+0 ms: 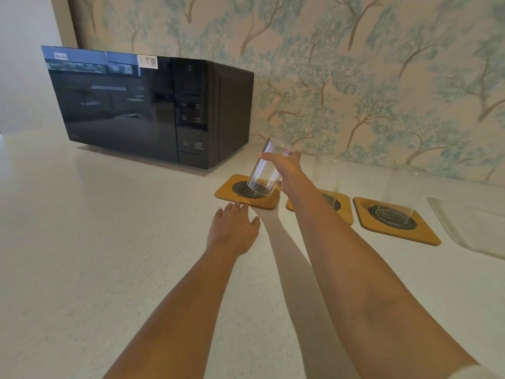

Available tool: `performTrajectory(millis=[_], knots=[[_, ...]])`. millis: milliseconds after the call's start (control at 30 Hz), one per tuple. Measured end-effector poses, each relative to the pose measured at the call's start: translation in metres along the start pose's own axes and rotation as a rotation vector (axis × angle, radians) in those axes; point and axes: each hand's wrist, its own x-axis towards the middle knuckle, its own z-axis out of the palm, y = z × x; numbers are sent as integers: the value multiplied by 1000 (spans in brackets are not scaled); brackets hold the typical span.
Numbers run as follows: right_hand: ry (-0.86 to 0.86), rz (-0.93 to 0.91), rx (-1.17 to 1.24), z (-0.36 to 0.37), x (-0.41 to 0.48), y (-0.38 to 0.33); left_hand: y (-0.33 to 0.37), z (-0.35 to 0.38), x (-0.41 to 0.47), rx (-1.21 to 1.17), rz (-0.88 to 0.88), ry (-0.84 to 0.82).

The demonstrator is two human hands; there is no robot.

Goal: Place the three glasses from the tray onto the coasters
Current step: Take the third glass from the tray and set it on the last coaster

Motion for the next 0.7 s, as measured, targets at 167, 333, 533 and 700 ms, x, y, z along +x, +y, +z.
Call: performTrajectory(millis=[167, 333, 533, 700], knots=[[12, -80, -69, 12, 9, 4, 0, 5, 1, 6, -4, 37], [18, -121, -129, 23, 18, 8, 0, 7, 2, 8, -17, 53], [28, -172, -164, 30, 23, 12, 1, 5, 0, -4, -9, 65], [44, -216, -215, 35, 24, 14, 2, 4, -1, -8, -9, 64]])
